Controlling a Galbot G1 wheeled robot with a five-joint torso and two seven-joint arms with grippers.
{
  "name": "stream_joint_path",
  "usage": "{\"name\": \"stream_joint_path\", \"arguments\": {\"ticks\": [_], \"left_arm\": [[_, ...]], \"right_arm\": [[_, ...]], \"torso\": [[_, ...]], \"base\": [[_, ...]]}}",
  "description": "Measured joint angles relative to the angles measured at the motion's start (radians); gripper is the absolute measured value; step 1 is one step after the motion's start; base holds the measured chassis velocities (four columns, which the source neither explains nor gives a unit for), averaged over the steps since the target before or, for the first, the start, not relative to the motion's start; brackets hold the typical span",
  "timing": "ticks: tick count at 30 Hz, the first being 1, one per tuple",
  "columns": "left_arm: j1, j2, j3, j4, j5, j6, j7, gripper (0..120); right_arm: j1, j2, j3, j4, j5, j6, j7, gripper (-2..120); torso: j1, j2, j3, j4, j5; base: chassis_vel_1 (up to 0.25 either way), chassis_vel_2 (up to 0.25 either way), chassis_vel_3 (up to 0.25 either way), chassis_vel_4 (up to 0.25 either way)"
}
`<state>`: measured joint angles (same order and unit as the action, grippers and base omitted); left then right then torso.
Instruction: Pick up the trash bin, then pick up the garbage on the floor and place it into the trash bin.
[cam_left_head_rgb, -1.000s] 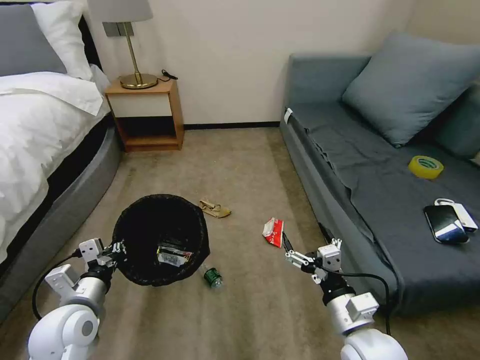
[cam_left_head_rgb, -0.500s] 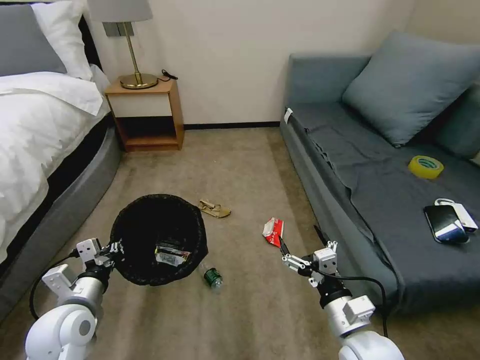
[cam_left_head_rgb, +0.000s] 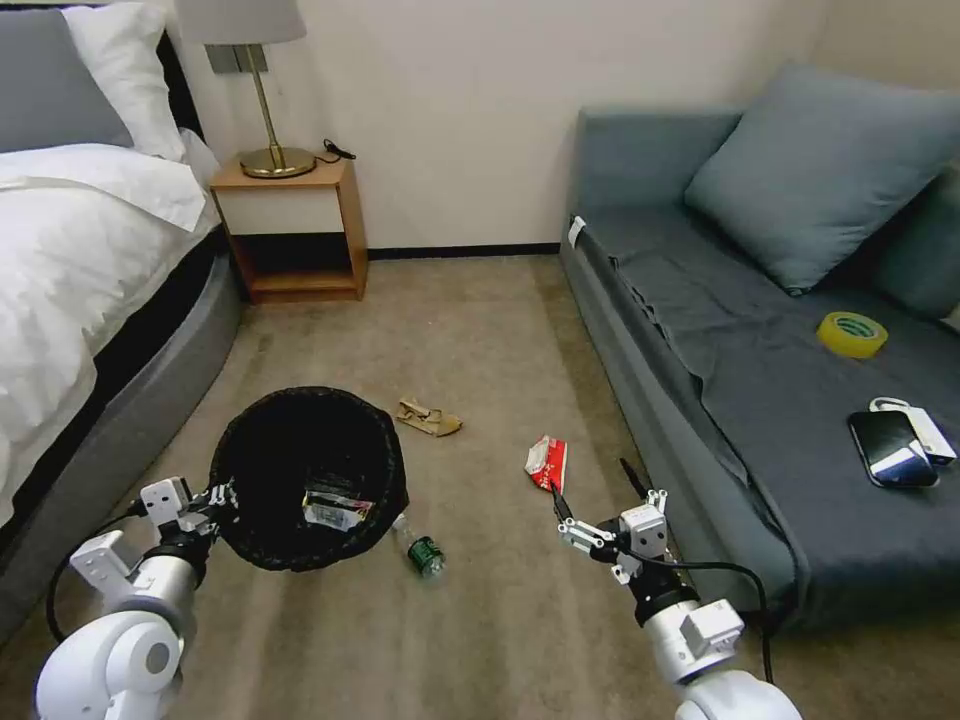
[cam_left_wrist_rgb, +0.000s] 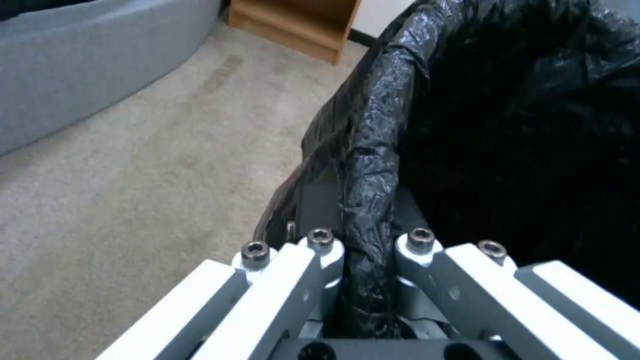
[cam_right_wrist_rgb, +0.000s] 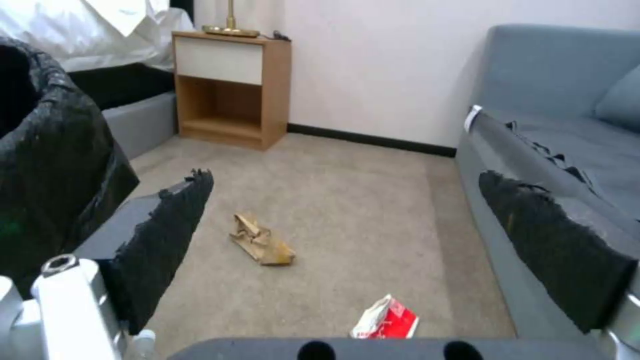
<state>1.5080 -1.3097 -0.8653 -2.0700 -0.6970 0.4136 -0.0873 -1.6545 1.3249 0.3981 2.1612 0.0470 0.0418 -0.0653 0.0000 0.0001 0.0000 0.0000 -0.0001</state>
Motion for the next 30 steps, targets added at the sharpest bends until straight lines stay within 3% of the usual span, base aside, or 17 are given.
{"name": "stream_joint_path", "arguments": {"ticks": [30], "left_arm": [[-0.004,0.062,-0.045,0.032,-0.038,-0.017,0.017,4]], "right_arm": [[-0.020,0.023,-0.007,-0.004,-0.033,-0.010,-0.012,100]], "torso": [[0.000,0.000,0.000,0.0000,0.0001]], "base": [[-0.068,0.073,0.070,-0.076]]}}
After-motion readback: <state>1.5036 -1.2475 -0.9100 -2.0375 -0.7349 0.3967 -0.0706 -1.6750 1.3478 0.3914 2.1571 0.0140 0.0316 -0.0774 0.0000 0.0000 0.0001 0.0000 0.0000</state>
